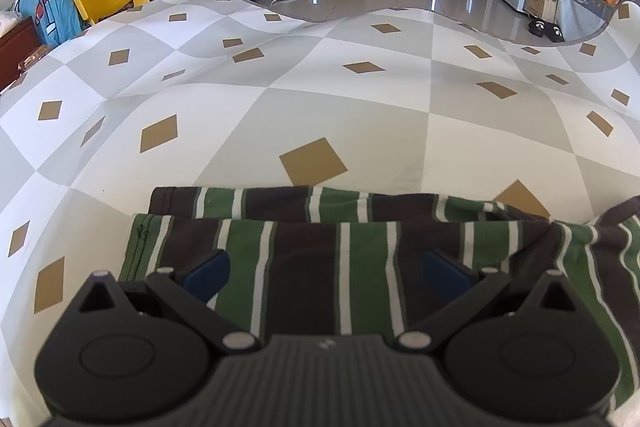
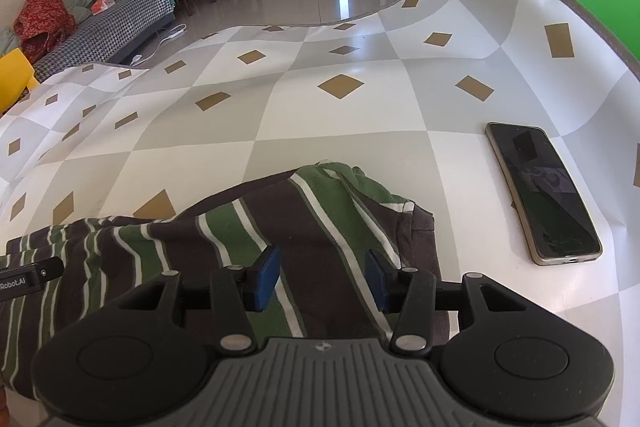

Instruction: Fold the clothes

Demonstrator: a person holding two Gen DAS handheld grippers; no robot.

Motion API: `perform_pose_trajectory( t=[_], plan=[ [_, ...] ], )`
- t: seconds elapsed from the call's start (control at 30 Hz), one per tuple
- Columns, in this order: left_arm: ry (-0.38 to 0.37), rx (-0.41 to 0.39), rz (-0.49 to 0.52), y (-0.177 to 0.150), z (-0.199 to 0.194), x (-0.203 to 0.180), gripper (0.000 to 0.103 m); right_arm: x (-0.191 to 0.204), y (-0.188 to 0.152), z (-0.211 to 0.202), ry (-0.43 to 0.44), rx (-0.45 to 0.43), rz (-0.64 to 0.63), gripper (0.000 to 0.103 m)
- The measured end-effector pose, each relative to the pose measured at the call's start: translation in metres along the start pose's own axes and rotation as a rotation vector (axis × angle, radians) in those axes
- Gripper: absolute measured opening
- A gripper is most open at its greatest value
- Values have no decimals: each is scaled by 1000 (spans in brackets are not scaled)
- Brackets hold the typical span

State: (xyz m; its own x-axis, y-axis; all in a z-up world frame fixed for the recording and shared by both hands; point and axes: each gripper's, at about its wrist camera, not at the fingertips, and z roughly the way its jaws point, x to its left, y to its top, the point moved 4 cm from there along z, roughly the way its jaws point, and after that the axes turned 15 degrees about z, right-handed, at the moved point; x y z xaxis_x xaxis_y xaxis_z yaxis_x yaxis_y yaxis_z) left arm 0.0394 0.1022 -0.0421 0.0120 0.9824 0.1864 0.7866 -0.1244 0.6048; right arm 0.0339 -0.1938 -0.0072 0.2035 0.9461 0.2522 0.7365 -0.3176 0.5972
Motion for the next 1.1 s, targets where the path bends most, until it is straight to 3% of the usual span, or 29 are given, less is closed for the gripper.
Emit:
perform_pose_trajectory(
  t=[0.2,0.43,0.6,0.97,1.1],
  plan=[
    [-24,20,25,-14,-15,-7,103,8,-27,-10,51,35,-35,45],
    [-11,51,61,-39,-22,-8,103,9,-42,-1,1,32,-83,45],
    [-27,75,-3,-55,-20,11,103,14,-48,-1,-45,5,-120,44],
    [-9,81,-61,-73,-26,48,103,9,-52,-5,-149,-28,-79,49],
    [6,83,-35,-75,-28,50,103,4,-51,-7,-156,-20,-35,50]
  ],
)
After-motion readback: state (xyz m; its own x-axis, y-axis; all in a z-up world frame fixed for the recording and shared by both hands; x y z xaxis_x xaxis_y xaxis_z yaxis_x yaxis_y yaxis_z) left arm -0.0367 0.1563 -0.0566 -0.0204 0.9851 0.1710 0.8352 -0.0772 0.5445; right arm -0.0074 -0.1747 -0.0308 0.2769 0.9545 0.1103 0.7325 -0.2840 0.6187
